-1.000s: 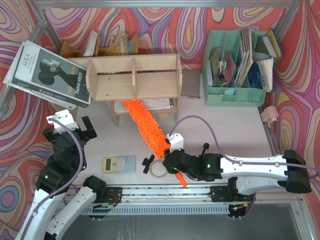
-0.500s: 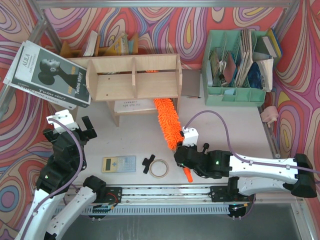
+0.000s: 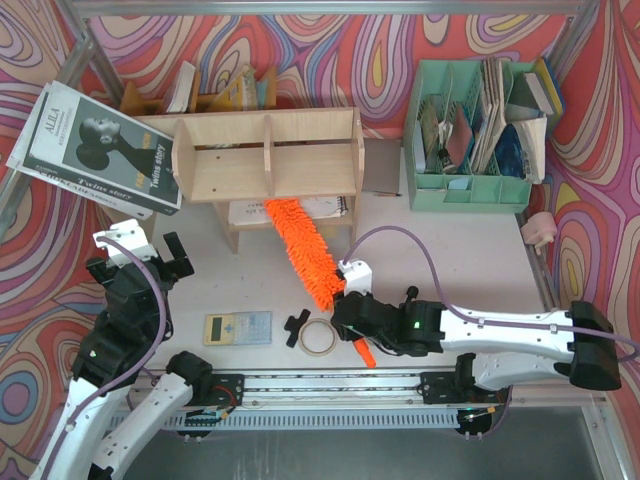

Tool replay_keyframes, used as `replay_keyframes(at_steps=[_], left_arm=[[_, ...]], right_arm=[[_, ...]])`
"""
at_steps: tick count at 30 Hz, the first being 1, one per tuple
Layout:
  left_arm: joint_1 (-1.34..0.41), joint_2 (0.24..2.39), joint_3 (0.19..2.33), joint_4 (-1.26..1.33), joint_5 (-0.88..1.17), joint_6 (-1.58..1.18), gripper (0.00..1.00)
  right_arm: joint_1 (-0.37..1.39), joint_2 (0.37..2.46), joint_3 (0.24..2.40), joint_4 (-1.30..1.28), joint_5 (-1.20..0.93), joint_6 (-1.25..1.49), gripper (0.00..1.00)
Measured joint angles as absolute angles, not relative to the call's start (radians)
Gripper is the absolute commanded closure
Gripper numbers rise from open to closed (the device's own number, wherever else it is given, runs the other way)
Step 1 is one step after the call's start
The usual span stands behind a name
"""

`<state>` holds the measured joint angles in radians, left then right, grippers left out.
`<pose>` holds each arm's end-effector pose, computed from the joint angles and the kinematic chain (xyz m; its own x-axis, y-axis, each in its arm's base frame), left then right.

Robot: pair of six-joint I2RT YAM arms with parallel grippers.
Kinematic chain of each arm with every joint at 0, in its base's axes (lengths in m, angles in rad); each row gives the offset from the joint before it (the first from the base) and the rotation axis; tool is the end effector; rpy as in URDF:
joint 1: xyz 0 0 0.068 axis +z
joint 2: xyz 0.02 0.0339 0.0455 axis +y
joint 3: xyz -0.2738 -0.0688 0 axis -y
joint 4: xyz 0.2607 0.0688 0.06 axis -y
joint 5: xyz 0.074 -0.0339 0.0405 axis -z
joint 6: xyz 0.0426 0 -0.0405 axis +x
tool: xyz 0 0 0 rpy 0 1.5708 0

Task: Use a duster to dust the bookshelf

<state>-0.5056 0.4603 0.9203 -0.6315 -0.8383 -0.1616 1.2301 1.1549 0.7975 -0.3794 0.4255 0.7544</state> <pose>0.0876 -0.0123 0.3871 -0.0964 -0.0696 -0.9929 -0.3369 0.9409 -0.0333 0.1028 0.2374 0.2532 -0.6816 -0.0557 -0.7296 -0.3974 0.8655 0.3051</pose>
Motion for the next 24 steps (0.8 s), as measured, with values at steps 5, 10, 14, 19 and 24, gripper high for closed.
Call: replay_keyframes(at_steps=[5, 10, 14, 19, 24], left_arm=[[-0.506, 0.460, 0.920, -0.632, -0.838, -0.162, 0.02], [-0.506, 0.460, 0.920, -0.632, -0.838, -0.162, 0.01], [-0.506, 0.460, 0.920, -0.632, -0.838, -0.162, 0.01], [-0.506, 0.460, 0.920, -0.632, -0.838, -0.162, 0.02], [-0.506, 0.460, 0.920, -0.632, -0.838, -0.162, 0.02]], right_arm=[[1.230, 1.190, 0.798, -0.304, 0.332, 0.685, 1.00], [1.230, 1.204, 0.798, -0.287, 0.295, 0.657, 1.00], [1.230, 1.178, 0.795, -0.311, 0.329, 0.664, 1.00], [1.229, 1.114, 0.791, -0.376, 0.400, 0.703, 1.00], [1.225, 1.115, 0.789, -0.378, 0.389, 0.702, 1.00]])
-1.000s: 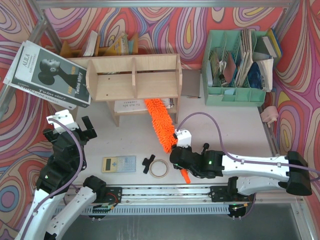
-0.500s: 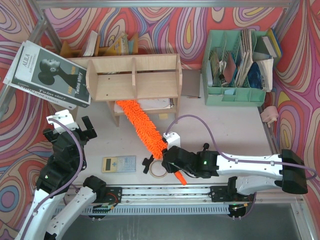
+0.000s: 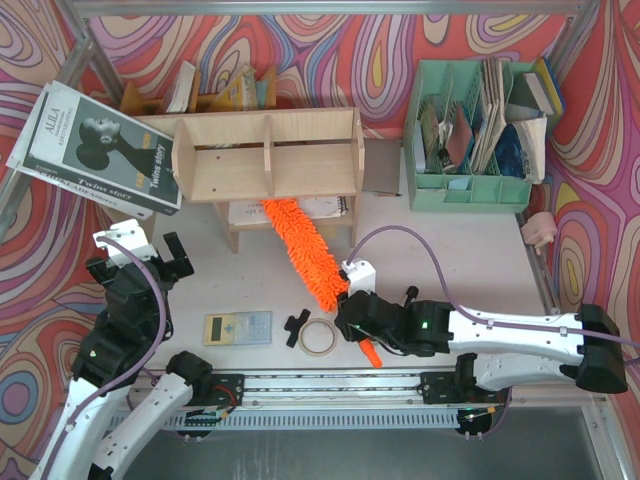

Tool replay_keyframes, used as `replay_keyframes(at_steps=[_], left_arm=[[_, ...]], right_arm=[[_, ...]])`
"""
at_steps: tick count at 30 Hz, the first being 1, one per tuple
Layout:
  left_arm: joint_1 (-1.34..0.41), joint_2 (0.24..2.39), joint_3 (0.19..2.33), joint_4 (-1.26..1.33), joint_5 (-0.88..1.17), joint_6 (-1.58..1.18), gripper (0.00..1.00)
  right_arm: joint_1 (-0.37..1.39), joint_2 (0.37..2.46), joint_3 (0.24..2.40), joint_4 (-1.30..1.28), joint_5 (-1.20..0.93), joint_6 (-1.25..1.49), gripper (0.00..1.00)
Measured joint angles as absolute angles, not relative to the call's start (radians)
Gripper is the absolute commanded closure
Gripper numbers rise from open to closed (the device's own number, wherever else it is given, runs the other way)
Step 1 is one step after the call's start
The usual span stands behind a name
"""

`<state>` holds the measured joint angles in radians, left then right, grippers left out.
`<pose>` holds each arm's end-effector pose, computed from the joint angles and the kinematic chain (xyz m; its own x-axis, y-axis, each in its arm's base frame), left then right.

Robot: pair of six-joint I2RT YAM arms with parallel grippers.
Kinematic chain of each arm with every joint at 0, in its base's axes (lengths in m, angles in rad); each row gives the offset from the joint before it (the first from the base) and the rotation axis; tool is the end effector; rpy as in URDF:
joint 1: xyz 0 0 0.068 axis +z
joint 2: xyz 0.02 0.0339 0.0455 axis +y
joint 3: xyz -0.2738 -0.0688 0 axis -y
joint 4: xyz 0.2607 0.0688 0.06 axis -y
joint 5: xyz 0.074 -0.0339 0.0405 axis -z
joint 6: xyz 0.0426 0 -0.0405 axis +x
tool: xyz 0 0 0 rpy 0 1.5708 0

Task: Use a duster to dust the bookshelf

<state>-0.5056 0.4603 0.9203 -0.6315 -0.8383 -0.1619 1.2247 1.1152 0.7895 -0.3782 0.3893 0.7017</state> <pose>0.0876 -0.0123 0.3871 -0.0963 -0.0699 -0.9929 -0.3370 0.9409 -0.0336 0.1008 0.2317 0.2594 -0.6661 -0.0867 -0.7408 -0.4480 0.8406 0.3045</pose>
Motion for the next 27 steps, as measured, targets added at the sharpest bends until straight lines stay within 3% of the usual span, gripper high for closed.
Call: replay_keyframes(at_steps=[11, 27], left_arm=[[-0.506, 0.460, 0.920, -0.632, -0.838, -0.162, 0.02], [-0.506, 0.460, 0.920, -0.632, -0.838, -0.162, 0.01]], right_arm=[[1.230, 1.116, 0.775, -0.349, 0.281, 0.627, 1.00], [1.339, 0.999, 0.722, -0.428, 0.321, 0.618, 1.00]])
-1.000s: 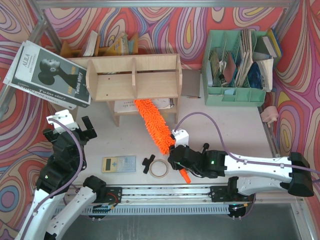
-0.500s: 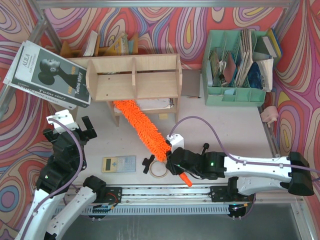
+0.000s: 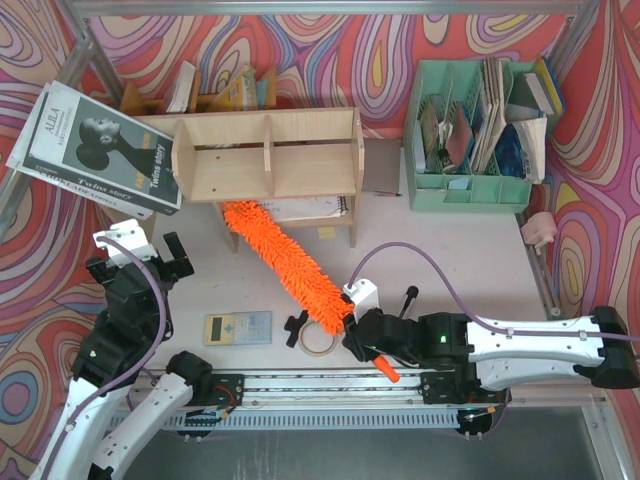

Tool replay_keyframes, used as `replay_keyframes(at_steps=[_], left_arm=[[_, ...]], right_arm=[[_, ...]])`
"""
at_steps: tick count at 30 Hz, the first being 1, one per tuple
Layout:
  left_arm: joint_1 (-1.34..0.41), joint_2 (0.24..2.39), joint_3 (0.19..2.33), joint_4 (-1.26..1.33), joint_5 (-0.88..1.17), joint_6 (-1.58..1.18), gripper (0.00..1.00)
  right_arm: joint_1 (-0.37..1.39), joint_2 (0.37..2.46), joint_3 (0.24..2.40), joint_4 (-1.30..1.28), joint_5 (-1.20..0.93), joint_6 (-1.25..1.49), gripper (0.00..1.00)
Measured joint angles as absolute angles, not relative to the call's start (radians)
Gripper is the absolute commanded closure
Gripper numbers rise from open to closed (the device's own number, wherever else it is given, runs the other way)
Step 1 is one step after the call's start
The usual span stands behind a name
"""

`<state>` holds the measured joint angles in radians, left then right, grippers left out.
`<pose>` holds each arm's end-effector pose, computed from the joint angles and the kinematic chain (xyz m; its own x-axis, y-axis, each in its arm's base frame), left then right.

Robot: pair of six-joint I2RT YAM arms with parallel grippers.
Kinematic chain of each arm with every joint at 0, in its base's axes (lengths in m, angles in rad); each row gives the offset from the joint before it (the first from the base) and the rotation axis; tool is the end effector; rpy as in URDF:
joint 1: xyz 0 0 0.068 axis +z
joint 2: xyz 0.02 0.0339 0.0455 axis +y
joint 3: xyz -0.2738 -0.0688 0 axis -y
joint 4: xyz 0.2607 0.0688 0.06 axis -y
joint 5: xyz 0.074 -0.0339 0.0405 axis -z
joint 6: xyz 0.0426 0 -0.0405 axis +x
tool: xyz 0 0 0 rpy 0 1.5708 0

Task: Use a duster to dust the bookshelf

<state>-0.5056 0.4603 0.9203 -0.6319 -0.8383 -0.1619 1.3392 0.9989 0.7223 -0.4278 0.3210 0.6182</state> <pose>0.0876 -0.0123 0.3871 -0.0966 -0.0697 -0.9929 -0.3370 0.9409 -0.0333 0.0650 0.2171 0.2562 -0.6244 -0.2518 -0.7394 -0.6215 0.7335 0.2751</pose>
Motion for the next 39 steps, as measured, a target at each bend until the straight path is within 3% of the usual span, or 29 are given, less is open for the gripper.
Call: replay_keyframes(at_steps=[39], left_arm=[[-0.506, 0.461, 0.920, -0.632, -0.838, -0.162, 0.02]], right_arm=[[1.342, 1.068, 0.742, -0.295, 0.403, 0.611, 1.00]])
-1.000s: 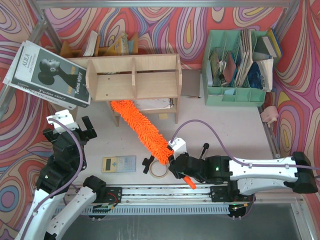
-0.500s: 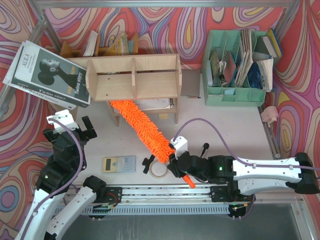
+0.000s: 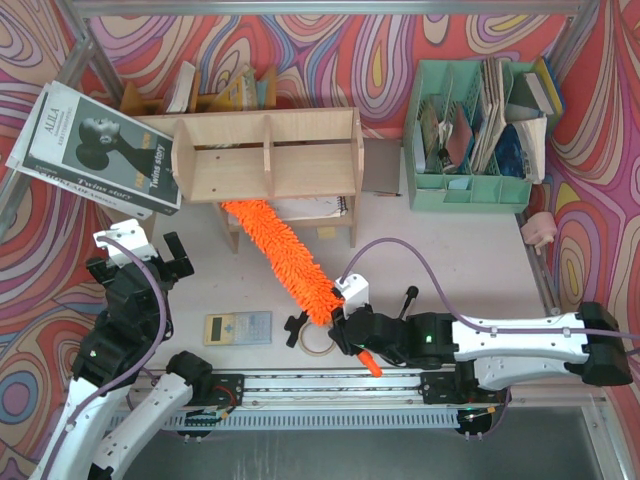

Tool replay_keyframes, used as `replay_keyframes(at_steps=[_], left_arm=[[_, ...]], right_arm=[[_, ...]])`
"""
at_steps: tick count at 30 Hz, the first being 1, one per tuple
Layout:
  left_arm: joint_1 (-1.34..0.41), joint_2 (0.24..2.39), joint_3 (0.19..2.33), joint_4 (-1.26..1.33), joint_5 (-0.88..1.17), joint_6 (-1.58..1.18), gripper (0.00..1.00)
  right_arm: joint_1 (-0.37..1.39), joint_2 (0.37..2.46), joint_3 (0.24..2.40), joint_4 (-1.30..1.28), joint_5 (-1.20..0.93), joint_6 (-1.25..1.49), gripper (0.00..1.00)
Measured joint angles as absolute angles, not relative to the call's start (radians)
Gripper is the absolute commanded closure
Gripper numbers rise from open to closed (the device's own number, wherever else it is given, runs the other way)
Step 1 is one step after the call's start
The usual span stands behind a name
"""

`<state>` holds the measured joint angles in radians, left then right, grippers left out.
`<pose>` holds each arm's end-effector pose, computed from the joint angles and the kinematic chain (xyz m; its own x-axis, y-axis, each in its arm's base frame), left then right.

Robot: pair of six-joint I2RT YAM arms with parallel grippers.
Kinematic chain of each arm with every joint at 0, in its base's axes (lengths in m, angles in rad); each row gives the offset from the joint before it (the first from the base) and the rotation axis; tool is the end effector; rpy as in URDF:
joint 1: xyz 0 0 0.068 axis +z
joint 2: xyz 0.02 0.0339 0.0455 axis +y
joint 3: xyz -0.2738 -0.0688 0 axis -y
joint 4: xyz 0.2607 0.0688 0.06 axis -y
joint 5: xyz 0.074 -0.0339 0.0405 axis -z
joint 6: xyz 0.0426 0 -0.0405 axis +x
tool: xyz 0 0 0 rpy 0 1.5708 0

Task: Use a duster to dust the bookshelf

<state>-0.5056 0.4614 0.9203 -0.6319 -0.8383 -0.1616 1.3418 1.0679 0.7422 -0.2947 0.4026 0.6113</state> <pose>0.0879 -0.0125 0.3870 -0.0977 -0.0689 -0.9928 -0.3370 0.9410 -0.0322 0.0722 0.2361 0.2610 -0.5808 -0.1656 -0.7970 -0.5988 0.7502 0.2804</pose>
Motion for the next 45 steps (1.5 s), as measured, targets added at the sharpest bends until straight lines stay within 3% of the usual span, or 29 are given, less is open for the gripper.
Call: replay_keyframes(at_steps=[17, 28, 38, 45], left_arm=[[-0.506, 0.461, 0.920, -0.632, -0.838, -0.162, 0.01], [-0.506, 0.461, 0.920, -0.632, -0.838, -0.162, 0.02], [-0.506, 0.461, 0.920, -0.632, -0.838, -0.162, 0.02], [-0.506, 0.461, 0.920, -0.632, -0.838, -0.162, 0.01]], right_arm=[[1.260, 1.159, 0.743, -0.150, 0.454, 0.627, 1.00], [1.260, 0.973, 0.731, -0.324, 0.516, 0.734, 1.00], [1.260, 0.909, 0.723, -0.494, 0.606, 0.879, 1.00], [1.256, 0.942, 0.723, -0.465, 0.586, 0.860, 1.00]])
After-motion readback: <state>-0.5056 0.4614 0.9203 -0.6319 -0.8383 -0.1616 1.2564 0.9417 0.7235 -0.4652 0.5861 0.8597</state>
